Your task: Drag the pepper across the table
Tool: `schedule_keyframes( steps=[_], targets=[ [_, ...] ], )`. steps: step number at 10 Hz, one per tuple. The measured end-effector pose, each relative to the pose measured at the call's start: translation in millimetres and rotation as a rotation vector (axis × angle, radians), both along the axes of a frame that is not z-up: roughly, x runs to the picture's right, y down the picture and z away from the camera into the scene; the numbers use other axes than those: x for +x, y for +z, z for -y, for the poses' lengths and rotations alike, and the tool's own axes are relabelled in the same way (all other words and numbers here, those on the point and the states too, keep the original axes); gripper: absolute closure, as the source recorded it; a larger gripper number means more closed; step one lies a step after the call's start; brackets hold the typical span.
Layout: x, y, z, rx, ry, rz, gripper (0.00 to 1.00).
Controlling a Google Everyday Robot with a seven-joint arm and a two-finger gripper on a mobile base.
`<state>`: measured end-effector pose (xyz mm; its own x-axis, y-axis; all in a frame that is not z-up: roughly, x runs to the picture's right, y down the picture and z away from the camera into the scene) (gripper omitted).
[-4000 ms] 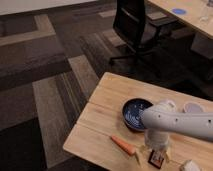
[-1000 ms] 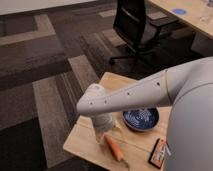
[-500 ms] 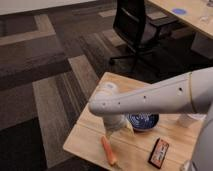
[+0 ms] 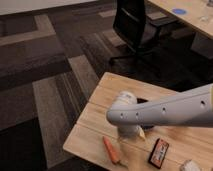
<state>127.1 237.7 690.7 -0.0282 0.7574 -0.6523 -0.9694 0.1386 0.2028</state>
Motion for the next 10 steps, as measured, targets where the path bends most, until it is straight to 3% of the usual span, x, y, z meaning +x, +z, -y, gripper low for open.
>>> schedule_keyframes(
  steps=[3,5,10],
  targets=[
    [0.0,1.4,-2.4,-0.004,-0.015,0.008,0.35],
    [-19.7,11.0,-17.4,-0.012,-0.138,0.158,0.35],
    [-46.0,6.6,-24.1,-0.002,-0.329,0.336,0.35]
  ],
)
